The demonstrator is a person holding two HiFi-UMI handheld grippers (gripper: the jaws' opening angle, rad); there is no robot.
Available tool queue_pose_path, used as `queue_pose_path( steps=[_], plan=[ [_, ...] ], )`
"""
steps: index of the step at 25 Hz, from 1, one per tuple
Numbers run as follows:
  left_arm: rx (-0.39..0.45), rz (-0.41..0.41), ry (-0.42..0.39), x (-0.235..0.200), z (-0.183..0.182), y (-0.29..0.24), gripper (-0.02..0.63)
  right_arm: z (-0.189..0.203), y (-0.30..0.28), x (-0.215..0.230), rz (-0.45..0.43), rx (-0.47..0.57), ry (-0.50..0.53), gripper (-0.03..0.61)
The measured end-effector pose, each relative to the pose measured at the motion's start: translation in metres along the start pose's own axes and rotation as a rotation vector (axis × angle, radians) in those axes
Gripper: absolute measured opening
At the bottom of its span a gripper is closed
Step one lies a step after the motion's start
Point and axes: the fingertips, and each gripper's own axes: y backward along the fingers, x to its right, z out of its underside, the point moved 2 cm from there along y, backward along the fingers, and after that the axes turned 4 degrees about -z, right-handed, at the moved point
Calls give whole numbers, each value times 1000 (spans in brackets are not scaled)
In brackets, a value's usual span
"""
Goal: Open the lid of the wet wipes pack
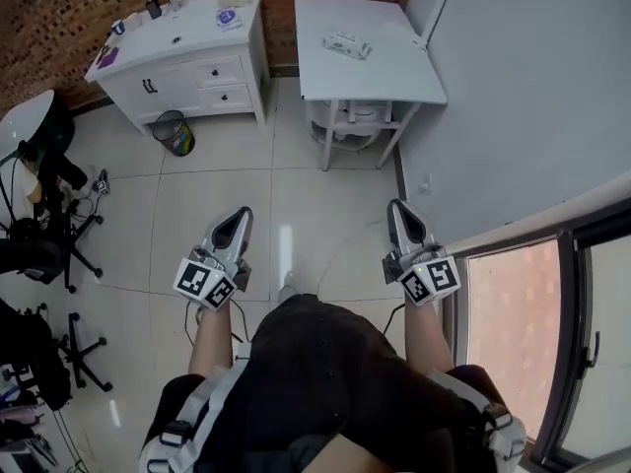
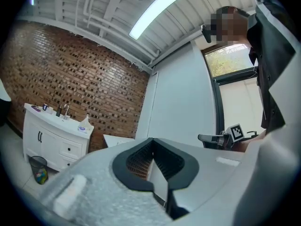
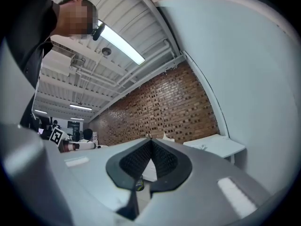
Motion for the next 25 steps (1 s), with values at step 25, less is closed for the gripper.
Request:
queue_pose_path(
  steps=[25],
  plan=[
    [-14,19,17,-64,2,-16,2,15,-72,-14,-11,-80,43,6]
  ],
)
